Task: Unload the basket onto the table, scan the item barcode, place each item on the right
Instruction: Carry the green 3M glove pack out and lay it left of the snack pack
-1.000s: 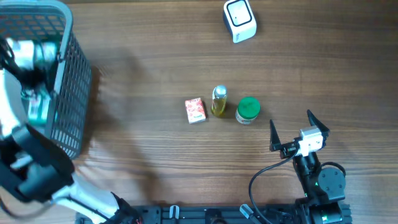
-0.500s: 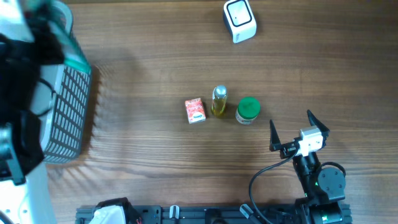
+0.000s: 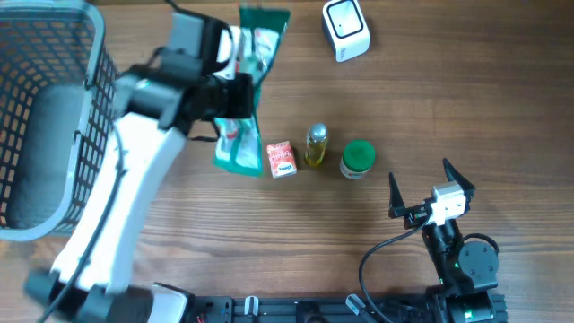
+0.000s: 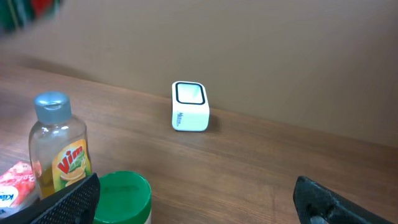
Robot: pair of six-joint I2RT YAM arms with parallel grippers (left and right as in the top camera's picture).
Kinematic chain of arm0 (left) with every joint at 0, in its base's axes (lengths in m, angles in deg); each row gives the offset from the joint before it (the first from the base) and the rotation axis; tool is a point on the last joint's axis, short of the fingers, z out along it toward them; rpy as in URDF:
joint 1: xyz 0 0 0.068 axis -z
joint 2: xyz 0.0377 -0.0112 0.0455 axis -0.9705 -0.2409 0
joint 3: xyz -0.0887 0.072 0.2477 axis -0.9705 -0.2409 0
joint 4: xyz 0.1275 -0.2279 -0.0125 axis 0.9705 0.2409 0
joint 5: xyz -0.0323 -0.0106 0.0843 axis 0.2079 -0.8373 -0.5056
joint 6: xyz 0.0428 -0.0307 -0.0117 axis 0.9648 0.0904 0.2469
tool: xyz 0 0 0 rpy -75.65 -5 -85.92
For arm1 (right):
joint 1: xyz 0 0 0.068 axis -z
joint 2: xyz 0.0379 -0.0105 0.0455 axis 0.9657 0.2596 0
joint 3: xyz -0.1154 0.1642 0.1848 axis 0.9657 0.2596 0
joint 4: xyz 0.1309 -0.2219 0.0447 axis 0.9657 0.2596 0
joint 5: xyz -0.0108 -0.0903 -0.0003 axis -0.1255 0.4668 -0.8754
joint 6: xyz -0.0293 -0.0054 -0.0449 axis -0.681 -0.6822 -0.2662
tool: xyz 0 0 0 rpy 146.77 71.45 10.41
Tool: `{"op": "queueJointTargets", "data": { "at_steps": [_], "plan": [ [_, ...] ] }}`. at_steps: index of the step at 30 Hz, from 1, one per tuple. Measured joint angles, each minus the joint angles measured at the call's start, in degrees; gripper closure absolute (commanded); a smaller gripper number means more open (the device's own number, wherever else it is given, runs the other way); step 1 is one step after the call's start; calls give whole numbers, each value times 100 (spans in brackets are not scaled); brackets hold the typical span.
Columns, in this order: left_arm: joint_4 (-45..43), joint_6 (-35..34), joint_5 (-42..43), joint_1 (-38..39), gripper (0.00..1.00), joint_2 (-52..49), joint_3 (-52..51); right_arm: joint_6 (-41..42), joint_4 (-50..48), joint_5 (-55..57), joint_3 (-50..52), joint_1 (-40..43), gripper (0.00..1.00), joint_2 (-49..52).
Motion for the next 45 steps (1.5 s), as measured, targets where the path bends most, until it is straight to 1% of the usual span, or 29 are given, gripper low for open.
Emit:
{"op": "queueJointTargets", "data": {
  "at_steps": [2,5,9,11,15,17,19,21,22,26,27,28,29,30,31,33,37,41,45],
  "plan": [
    [-24,-315,-87,76,91,-299,-256,0,0,0,0,0,0,0],
    [-339,-708,-557,210,91,-577,-763,0,0,0,0,0,0,0],
    [-1054,-992,-1239,393,91,-732,-1578,0,0,0,0,0,0,0],
    [-1574,-1080,-1565,461,92,-763,-2072,0,0,0,0,0,0,0],
    [-2354,-1137,-1888,472,91,-861,-2833,0,0,0,0,0,0,0],
    [-2645,-1108,-1974,472,87,-986,-3130,0,0,0,0,0,1,0],
    [-2710,-1067,-2009,472,83,-1047,-3217,0,0,0,0,0,0,0],
    [-2728,-1025,-2039,472,68,-1132,-3246,0,0,0,0,0,1,0],
    [-2732,-990,-2039,472,64,-1143,-3246,0,0,0,0,0,0,0],
    [-2745,-960,-2048,472,44,-1143,-3246,0,0,0,0,0,0,0],
    [-2747,-964,-2050,472,34,-1143,-3246,0,0,0,0,0,0,0],
    [-2743,-964,-2059,472,28,-1143,-3246,0,0,0,0,0,0,0],
    [-2743,-949,-2059,472,19,-1143,-3246,0,0,0,0,0,0,0],
    [-2745,-966,-2059,472,16,-1143,-3246,0,0,0,0,0,0,0],
    [-2745,-940,-2061,472,14,-1143,-3246,0,0,0,0,0,1,0],
    [-2745,-918,-2044,459,12,-1143,-3246,0,0,0,0,0,0,0],
    [-2562,-763,-1528,225,11,-1051,-2979,0,0,0,0,0,0,0],
    [-2538,-723,-844,-245,9,-614,-2487,0,0,0,0,0,0,0],
    [-2649,-535,-540,-815,5,-160,-2234,0,0,0,0,0,0,0]
  ]
}}
